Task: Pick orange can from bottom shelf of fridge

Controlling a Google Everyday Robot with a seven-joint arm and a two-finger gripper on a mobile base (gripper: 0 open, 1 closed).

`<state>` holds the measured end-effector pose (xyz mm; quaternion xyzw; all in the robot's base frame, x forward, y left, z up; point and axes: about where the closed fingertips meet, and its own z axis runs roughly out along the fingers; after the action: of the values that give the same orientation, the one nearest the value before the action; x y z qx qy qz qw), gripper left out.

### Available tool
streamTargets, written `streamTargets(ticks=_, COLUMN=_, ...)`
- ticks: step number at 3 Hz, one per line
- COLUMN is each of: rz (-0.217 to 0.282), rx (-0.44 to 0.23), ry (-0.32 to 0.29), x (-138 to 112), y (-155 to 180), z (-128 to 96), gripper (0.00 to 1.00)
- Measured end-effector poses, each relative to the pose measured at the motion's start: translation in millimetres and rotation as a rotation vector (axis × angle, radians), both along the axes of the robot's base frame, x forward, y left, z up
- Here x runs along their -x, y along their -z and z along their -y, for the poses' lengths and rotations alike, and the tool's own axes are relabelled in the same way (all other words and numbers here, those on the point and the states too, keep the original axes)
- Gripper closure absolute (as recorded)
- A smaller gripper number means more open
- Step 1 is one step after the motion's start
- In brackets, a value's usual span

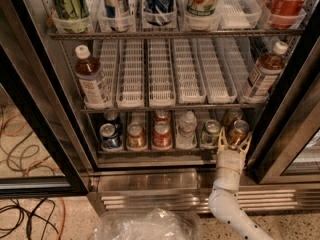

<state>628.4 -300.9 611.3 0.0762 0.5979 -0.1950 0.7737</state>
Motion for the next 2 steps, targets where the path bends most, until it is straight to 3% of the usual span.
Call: streamTargets(ticks=2, rz=0.026, rx=0.001, ry=0.027, x=-17.3, y=-6.6, z=5.4, gripper=0.33)
